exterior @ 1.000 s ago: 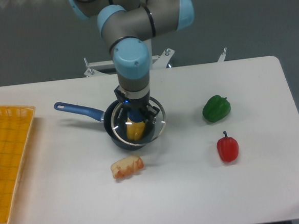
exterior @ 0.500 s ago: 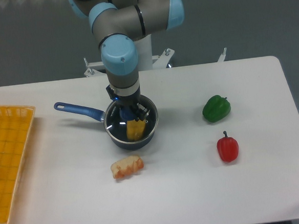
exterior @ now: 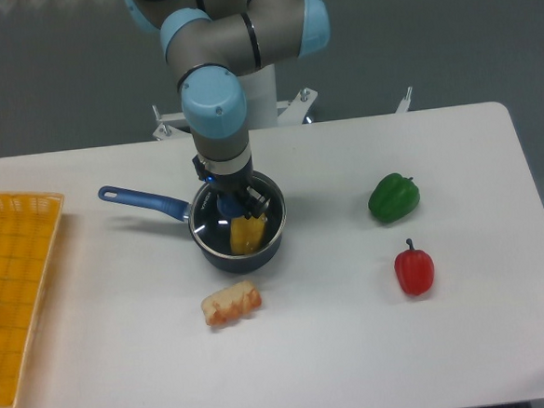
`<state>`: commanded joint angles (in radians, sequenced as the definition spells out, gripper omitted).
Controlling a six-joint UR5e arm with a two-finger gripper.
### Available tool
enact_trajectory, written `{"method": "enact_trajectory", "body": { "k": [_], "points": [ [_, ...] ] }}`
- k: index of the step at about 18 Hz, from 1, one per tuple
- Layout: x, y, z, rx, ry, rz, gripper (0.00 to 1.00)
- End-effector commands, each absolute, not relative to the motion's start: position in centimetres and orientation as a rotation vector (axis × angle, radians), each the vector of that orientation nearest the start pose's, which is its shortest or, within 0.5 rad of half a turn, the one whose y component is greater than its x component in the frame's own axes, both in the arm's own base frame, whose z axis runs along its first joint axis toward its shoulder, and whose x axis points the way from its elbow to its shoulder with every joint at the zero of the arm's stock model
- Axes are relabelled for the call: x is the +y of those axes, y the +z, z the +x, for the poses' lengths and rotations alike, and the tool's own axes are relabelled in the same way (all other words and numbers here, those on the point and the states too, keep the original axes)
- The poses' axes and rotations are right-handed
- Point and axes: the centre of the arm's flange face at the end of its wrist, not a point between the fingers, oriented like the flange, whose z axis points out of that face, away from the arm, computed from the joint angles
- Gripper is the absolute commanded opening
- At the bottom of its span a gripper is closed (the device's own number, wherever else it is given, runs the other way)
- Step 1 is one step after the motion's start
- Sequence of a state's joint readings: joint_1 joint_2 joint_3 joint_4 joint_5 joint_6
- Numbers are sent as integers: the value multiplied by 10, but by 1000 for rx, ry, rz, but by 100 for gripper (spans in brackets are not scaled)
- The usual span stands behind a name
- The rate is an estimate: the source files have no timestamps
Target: Close the pot lid
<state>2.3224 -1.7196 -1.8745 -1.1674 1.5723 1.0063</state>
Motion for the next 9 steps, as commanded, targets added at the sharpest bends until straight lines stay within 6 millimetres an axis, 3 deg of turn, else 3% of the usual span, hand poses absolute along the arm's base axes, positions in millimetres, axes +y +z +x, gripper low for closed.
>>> {"method": "enact_trajectory", "body": {
  "k": [9],
  "points": [
    [462,302,-249,413,-62,-3148,46]
  ]
}}
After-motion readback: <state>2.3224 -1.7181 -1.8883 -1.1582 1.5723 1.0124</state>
